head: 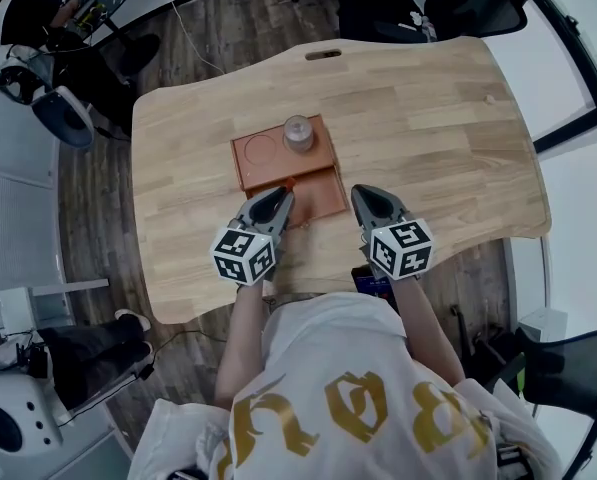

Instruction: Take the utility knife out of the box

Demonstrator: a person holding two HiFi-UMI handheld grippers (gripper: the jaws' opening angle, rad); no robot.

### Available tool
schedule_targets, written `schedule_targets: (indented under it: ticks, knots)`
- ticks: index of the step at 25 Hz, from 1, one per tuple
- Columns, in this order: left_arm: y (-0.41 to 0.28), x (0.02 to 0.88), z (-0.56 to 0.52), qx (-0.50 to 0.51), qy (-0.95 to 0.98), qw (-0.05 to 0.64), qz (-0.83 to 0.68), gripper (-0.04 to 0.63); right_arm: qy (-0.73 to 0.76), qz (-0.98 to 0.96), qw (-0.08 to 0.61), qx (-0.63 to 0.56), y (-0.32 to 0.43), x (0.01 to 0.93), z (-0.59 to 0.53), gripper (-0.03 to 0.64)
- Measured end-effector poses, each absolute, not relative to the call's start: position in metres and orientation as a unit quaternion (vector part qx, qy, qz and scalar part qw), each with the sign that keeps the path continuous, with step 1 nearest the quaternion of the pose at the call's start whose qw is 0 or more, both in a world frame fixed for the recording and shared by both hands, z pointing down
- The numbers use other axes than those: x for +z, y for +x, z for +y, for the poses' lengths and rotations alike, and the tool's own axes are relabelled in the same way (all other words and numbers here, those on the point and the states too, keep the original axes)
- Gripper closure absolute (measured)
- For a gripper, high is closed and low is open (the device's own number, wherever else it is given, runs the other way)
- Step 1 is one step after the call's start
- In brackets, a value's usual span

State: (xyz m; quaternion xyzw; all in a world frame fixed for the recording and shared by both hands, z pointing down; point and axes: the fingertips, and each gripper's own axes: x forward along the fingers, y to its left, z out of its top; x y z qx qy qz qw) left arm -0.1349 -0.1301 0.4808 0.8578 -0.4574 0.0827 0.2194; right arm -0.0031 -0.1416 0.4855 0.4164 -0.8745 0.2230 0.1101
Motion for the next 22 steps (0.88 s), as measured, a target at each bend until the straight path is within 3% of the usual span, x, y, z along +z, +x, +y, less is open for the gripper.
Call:
schedule_targets:
  ticks: [7,22]
  knots:
    - [-0.143,0.446,-0.114,0.045,0.863,0.171,-0.474,0.537,0.428,-0.878,0.094,0.195,-0.009,0.465,-0.129,0.606]
    - [-0.161,0.432,-0.086,0.026,0.856,0.148,-0.496,0.537,0.431,-0.882,0.080,0.171,-0.017,0.445,-0.113,0.606]
